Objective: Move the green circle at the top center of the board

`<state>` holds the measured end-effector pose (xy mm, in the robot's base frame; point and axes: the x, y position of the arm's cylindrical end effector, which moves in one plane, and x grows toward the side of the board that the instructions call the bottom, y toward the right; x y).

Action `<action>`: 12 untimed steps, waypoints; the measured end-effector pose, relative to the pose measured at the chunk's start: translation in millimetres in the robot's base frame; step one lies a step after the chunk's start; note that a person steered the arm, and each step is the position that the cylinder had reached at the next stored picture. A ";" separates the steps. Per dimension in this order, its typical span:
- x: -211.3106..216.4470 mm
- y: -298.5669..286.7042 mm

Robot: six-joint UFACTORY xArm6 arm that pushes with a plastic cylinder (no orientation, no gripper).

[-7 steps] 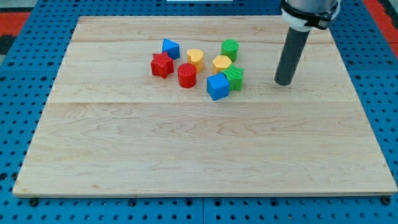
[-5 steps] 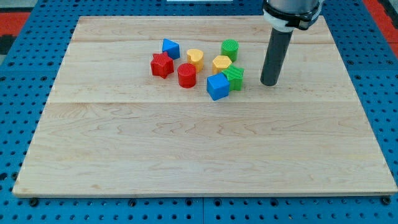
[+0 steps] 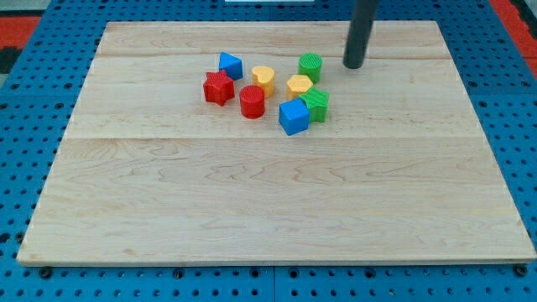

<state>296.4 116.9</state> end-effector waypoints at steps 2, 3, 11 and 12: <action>4.3 -1.1; 5.0 -1.1; 143.4 40.7; 143.4 19.6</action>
<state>439.8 136.5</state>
